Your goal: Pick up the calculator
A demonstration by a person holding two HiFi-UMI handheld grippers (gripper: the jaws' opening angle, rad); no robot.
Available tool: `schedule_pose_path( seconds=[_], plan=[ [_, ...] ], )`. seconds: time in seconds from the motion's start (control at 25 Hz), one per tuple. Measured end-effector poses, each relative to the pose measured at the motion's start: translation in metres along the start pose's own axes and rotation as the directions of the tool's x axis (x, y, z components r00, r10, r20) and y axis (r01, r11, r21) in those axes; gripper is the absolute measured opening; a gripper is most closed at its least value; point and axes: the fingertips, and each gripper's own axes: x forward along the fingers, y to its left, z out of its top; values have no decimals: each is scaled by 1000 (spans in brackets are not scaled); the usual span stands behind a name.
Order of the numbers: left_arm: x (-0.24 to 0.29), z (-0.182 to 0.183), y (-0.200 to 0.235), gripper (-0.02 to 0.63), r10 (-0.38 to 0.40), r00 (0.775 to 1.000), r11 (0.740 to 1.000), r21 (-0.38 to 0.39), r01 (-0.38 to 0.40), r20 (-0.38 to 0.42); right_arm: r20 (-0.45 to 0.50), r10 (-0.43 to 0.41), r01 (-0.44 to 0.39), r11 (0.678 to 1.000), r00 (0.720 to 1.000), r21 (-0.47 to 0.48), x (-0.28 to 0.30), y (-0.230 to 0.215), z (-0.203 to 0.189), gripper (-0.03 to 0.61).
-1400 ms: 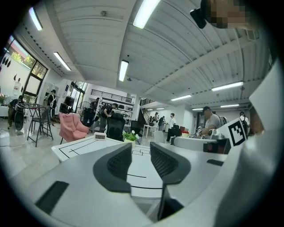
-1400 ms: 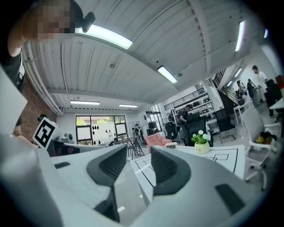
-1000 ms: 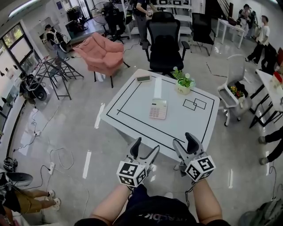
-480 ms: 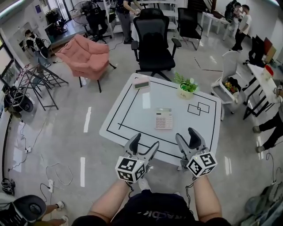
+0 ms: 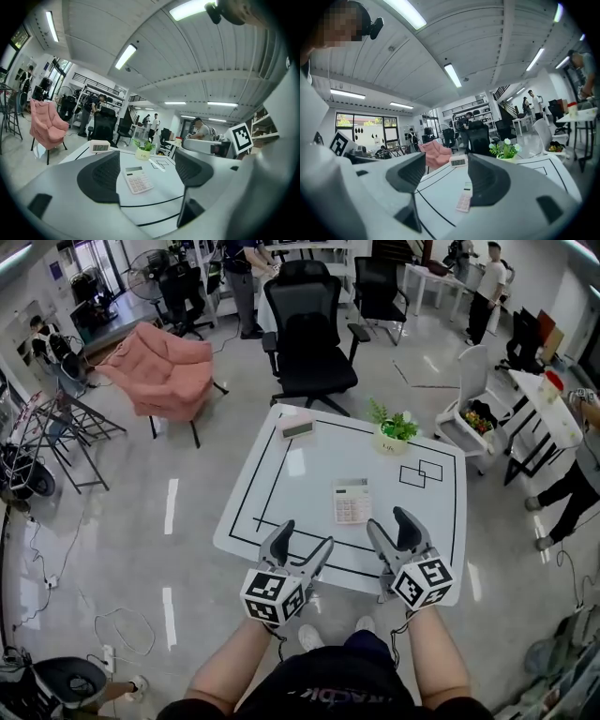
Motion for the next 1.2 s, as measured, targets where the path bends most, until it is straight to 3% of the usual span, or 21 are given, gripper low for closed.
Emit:
schedule_pose_path(
  seconds=[0.52,1.2],
  plan=[
    [12,-14,19,354,28,999,999,-43,-29,-33,-72,34,-30,998,997,50,36,-13,-26,265],
    [128,-72,46,354,80,978,985,-132,-107,-192,-250,84,-35,980,964,196,100,-119,-97,265]
  ],
)
